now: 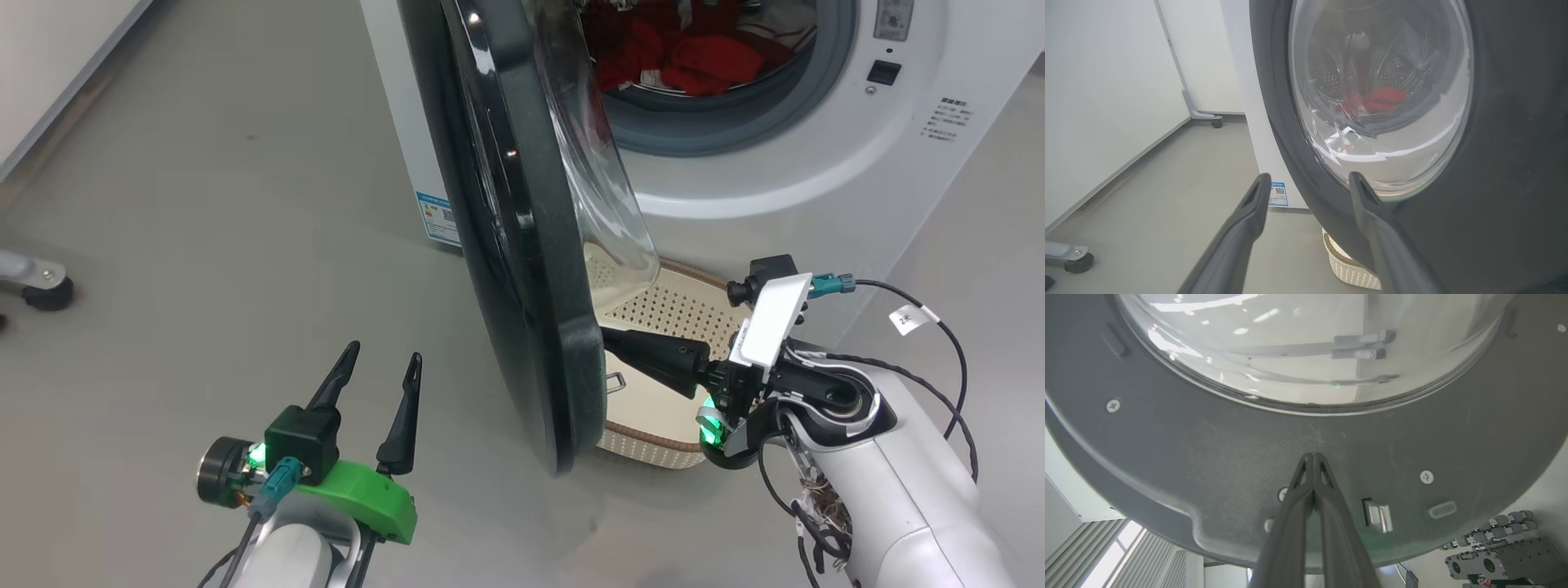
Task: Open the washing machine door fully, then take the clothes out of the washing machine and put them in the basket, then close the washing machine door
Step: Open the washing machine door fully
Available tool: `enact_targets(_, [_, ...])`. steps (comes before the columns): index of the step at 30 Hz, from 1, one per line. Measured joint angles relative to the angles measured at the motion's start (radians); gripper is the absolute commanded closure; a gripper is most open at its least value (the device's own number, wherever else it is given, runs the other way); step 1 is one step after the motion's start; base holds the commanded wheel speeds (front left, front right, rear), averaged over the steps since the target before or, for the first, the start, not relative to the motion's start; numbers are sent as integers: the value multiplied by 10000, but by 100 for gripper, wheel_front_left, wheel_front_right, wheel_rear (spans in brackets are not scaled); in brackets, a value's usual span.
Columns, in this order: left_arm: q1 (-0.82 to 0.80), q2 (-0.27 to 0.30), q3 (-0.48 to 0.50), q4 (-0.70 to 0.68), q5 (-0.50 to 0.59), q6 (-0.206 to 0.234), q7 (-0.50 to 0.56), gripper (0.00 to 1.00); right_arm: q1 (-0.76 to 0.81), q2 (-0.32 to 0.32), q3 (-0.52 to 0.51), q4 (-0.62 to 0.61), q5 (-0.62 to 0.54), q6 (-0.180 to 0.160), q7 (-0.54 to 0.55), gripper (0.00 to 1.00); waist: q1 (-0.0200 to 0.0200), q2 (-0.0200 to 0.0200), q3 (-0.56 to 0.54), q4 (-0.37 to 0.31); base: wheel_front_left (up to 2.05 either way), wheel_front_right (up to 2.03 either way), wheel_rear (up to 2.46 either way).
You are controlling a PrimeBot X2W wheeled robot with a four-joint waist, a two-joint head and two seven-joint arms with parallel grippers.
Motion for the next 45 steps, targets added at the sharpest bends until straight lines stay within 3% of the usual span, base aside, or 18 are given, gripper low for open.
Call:
enact_targets(14, [32,6,2,29,-10,-6,0,0,167,4,913,-445,512,0,-378,100,0,0,-181,787,0,0,0])
enact_targets(24, [62,27,113,25,-4,-6,0,0,182,35,1137,-533,593,50,-848,100,0,0,-251,826,0,0,0])
enact_targets(33, [98,29,105,23,6,-13,0,0,644,54,-23,-1099,993,52,-1935,100,0,0,-364,728,0,0,0])
enact_targets(42, [287,36,176,54,75,-12,0,0,1266,13,-1434,-2234,663,52,-3227,100,0,0,-524,550,0,0,0])
enact_targets(43, [288,35,205,52,75,-6,0,0,1378,-71,-1593,-2353,453,52,-3430,93,1,0,-547,528,0,0,0])
enact_targets(45, [290,38,267,54,75,0,0,0,1660,-259,-1881,-2533,127,52,-3797,65,1,0,-602,478,0,0,0])
